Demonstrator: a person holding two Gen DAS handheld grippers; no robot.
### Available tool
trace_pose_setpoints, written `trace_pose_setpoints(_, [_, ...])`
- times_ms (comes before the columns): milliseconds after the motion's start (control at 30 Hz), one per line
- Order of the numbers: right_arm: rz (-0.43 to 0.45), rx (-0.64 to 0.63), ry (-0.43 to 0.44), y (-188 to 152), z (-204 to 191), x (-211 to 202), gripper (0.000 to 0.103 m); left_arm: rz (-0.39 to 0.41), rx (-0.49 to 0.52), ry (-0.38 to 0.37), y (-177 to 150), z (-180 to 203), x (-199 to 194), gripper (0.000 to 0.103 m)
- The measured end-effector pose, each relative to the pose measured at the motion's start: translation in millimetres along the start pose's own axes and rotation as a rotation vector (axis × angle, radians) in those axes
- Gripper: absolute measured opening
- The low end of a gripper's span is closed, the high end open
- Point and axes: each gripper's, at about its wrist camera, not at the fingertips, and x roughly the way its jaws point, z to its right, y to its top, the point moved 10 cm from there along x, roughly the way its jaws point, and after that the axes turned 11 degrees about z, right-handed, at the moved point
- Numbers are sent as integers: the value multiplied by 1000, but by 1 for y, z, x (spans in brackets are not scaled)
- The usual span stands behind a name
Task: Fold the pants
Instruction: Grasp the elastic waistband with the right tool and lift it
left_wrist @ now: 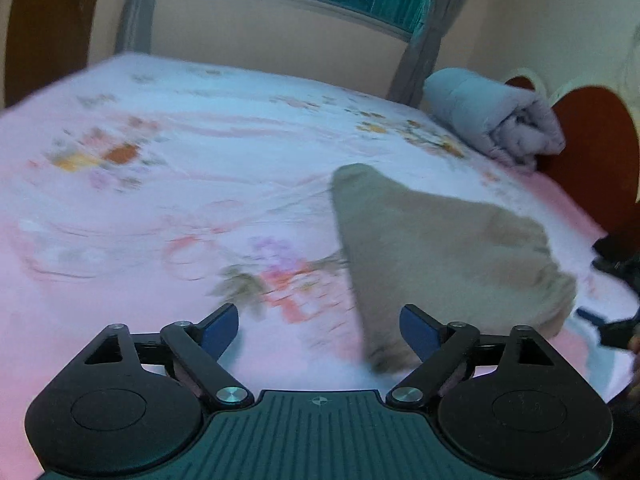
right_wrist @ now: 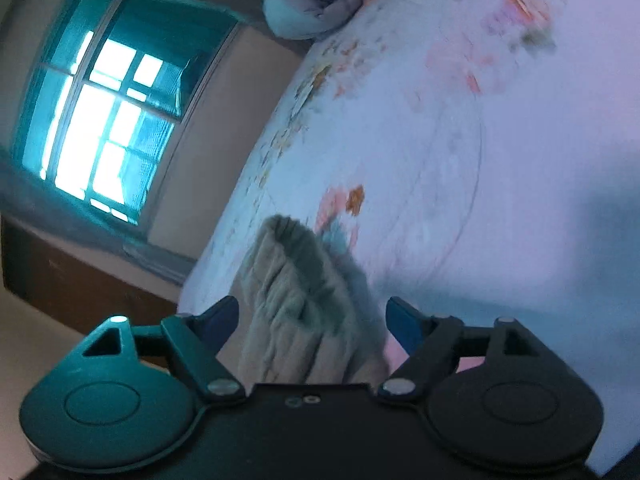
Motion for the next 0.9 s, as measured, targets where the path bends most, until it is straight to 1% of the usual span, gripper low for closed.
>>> trace_pose_setpoints(67, [-46, -44, 0, 5, 1, 8, 74, -19, -39, -2, 1, 5, 18, 90])
trace_pose_setpoints(133, [-89, -120, -3, 4, 0, 15, 73, -39, -68, 5, 1, 9, 37, 90])
trace_pose_setpoints(233, [-164, -248, 36, -2, -9, 24, 73, -59, -130, 5, -1, 15, 61, 91])
trace_pose_setpoints(267, [-191, -260, 54, -7, -9, 23, 73, -67, -154, -2, -2, 18, 67, 91])
trace_pose_setpoints(333, [-233, -254, 71, -10, -5, 36, 73, -91, -188, -6, -6, 23, 82, 91])
trace_pose_setpoints(467, [-286, -219, 84, -10, 3, 51, 73, -113, -168, 7, -8, 32, 103, 91])
trace_pose_setpoints(633, [-340, -247, 114, -16, -1, 61, 76, -127, -150, 4, -5, 37, 120, 91])
trace_pose_setpoints(900, [-374, -242, 138, -13, -2, 59, 82, -133, -102, -4, -3, 43, 129, 93])
